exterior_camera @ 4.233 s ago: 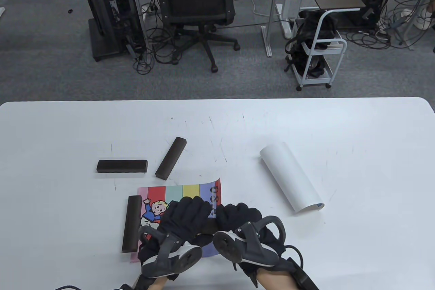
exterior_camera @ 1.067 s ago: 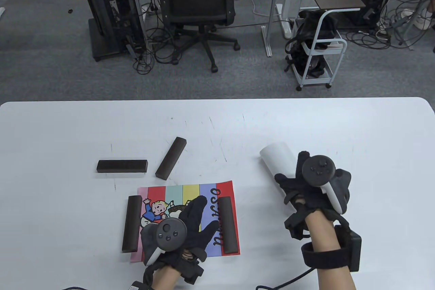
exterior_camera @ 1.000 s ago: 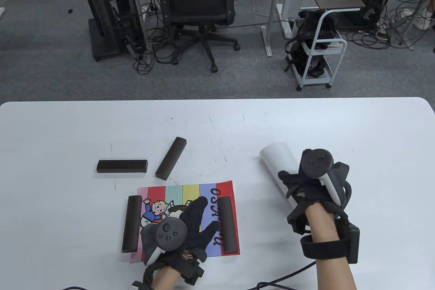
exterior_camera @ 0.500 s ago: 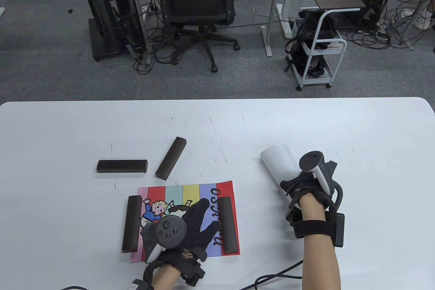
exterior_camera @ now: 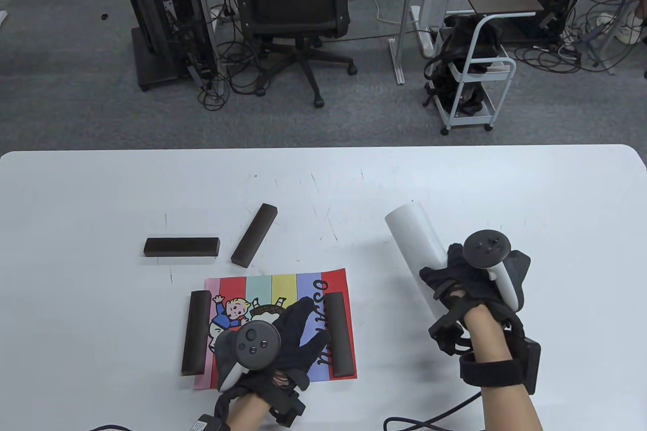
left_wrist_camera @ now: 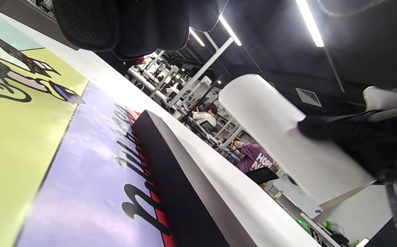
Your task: Unroll posters and secure with paperweights
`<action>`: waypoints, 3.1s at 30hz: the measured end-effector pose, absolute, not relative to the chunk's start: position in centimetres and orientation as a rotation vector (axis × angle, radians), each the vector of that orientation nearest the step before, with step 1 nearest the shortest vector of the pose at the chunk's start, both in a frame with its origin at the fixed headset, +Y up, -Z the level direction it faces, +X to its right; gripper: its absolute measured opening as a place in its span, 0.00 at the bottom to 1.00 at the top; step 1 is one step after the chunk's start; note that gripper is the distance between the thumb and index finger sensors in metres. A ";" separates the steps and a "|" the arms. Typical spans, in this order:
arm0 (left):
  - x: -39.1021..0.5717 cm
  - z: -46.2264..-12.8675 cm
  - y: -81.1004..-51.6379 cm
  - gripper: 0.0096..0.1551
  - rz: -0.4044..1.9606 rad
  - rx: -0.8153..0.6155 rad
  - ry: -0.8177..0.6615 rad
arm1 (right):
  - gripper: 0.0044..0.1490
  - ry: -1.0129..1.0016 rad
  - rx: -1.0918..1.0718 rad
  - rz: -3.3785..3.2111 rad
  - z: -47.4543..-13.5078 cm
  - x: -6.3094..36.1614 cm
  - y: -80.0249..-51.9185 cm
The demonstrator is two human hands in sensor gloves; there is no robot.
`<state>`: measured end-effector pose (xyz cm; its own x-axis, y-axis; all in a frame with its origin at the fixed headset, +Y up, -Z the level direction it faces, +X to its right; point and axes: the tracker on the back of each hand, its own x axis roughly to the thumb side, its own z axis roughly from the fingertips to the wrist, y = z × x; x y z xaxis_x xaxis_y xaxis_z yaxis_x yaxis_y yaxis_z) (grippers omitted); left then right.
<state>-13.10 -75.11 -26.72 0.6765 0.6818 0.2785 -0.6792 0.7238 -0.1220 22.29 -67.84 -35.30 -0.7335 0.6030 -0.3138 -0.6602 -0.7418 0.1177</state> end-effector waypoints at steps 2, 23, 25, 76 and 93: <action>-13.0 -26.7 -75.1 0.50 0.762 -0.012 -0.321 | 0.58 0.390 -0.301 2.359 -34.2 21.5 -68.2; -6.3 -28.5 -72.2 0.41 0.209 -0.165 -0.530 | 0.53 0.395 -0.444 2.638 -30.9 18.7 -74.7; -5.1 -29.1 -72.4 0.38 0.120 -0.249 -0.545 | 0.49 0.361 -0.459 2.664 -30.8 18.7 -74.5; 1.4 -29.8 -76.4 0.33 -0.326 -0.343 -0.613 | 0.45 0.183 -0.062 3.017 -32.4 18.4 -73.1; 1.4 -29.8 -76.4 0.32 -0.313 -0.336 -0.609 | 0.40 0.496 -1.020 2.729 -32.1 29.2 -76.4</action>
<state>1.38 -76.45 -29.84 0.7770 -0.1860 0.6014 0.3809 0.8995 -0.2140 29.18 -76.39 -32.12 -0.7465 0.0565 -0.6630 -0.2860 -0.9269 0.2431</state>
